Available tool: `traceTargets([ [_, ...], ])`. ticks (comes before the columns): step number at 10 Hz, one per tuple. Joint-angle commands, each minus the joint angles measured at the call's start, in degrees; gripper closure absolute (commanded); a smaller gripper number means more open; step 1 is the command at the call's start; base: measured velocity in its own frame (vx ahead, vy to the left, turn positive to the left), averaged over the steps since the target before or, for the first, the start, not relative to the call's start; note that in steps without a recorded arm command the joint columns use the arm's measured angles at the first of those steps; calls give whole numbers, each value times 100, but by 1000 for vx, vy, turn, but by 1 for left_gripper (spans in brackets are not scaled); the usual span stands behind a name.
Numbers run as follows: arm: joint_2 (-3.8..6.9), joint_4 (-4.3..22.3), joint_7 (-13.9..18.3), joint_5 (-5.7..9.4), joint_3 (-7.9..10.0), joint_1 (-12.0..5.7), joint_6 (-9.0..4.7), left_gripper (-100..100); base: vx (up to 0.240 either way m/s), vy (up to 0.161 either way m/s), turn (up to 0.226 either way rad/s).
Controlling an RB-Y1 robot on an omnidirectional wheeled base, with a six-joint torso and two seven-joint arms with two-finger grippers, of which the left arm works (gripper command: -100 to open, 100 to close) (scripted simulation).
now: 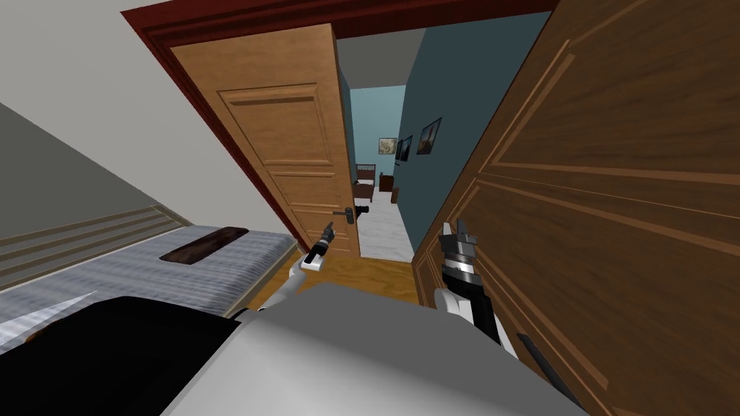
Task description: Pull the door open
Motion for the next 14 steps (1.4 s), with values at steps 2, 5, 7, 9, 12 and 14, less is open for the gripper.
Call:
traceTargets([
  [2,121,331,111,51,9,-146,-13,-100,100,13,-109],
  [5,169,457,150,69,46,-183,-52,-100,86,21,-67],
  [7,190,519,163,80,96,-188,-76,-100,179,17,-69],
  [9,223,615,184,96,173,-194,-114,-100,195,23,-86],
  [12,265,738,210,116,270,-202,-163,-100,184,16,-80],
  [14,273,731,212,119,278,-192,-156,-100,131,22,-31],
])
